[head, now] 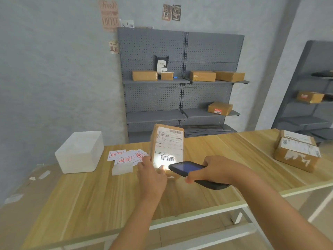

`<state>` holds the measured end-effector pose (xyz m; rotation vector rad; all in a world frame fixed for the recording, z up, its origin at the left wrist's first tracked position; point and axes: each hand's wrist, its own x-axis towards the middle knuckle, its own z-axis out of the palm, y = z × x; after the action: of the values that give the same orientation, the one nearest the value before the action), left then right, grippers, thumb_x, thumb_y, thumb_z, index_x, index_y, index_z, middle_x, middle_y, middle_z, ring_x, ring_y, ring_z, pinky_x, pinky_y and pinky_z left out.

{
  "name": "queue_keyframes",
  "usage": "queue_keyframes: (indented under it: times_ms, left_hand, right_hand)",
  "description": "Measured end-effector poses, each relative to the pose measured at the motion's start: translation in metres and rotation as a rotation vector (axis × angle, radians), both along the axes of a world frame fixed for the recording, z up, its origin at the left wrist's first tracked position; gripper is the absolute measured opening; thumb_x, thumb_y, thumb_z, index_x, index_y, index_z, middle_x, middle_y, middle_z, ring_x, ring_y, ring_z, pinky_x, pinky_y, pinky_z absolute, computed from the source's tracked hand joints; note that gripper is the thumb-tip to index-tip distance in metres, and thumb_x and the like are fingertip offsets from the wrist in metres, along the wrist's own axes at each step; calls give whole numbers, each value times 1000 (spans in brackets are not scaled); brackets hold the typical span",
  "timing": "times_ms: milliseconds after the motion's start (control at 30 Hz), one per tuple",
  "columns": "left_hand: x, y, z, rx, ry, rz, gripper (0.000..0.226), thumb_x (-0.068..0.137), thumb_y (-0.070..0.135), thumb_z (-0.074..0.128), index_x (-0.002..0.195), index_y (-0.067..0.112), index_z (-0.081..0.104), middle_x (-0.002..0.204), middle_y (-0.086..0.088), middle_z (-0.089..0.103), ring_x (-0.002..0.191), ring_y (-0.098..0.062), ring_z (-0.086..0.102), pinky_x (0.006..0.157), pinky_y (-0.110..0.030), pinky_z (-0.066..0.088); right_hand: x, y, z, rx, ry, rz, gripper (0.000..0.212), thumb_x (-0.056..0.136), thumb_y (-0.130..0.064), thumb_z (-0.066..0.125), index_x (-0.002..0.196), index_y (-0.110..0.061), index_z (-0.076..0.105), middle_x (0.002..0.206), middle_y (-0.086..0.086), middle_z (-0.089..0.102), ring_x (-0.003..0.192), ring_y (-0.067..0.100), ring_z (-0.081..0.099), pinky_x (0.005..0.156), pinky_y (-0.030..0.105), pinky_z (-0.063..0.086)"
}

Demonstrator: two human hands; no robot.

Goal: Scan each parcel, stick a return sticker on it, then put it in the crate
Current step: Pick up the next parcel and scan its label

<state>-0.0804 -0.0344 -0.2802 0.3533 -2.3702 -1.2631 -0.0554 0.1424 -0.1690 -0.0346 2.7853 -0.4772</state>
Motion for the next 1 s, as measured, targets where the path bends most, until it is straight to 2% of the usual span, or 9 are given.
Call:
queue_keyframes:
  times_ms: [233,367,500,533,633,733,867,933,1000]
  left_hand:
    - [-4,-10,-1,-103,114,51,50,84,15,70,127,9,44,121,-12,47,110,-29,47,88,-39,49]
    - [-4,-13,3,65,47,22,50,86,21,69,128,12,44,121,-7,47,107,-23,50,81,-31,46]
    - [-5,-28,3,172,-89,-31,31,88,26,65,114,18,50,111,0,55,83,-9,52,65,-23,44]
    - [-4,-33,3,182,-121,-39,25,89,26,64,108,20,49,108,-1,58,79,-8,54,64,-26,48]
    - [1,-37,3,163,-241,-70,20,92,27,59,103,23,43,99,2,58,80,-13,59,75,-42,58]
    - [6,-39,6,157,-311,-116,26,92,27,58,113,24,42,106,3,59,80,-10,58,79,-42,58]
    - [11,-48,12,113,-393,-241,54,92,24,58,139,31,32,127,5,57,89,-11,53,84,-38,57]
    - [13,-52,14,105,-428,-303,60,91,23,58,141,39,29,121,12,58,83,-5,54,74,-31,59]
    - [15,-56,14,118,-471,-326,61,90,25,59,140,42,29,108,18,54,78,2,54,56,-23,57]
  right_hand:
    - [4,11,1,-88,-18,-39,76,50,-81,60,98,-22,57,95,-1,63,80,12,60,61,23,42]
    - [-2,18,-16,-133,6,-88,74,48,-78,64,98,-24,53,91,-4,59,77,10,59,59,23,44]
    - [-18,23,-59,-189,75,-193,68,56,-61,74,102,-16,50,103,4,53,84,18,59,66,30,53]
    - [-21,23,-71,-214,79,-218,67,58,-57,76,103,-15,49,105,6,51,85,19,59,65,30,51]
    - [-29,19,-102,-237,78,-278,69,62,-56,76,107,-12,48,108,7,47,83,19,56,59,27,45]
    - [-35,11,-124,-189,106,-320,74,62,-58,77,111,-11,46,106,5,41,76,14,50,55,26,38]
    - [-45,3,-140,-103,159,-330,77,60,-57,77,113,-10,47,113,7,41,90,22,53,74,34,49]
    - [-49,1,-143,-56,178,-326,79,59,-60,76,113,-11,48,113,8,42,97,24,51,81,35,49]
    - [-52,-2,-147,-1,206,-318,81,58,-66,74,114,-11,49,112,8,45,104,25,49,87,36,46]
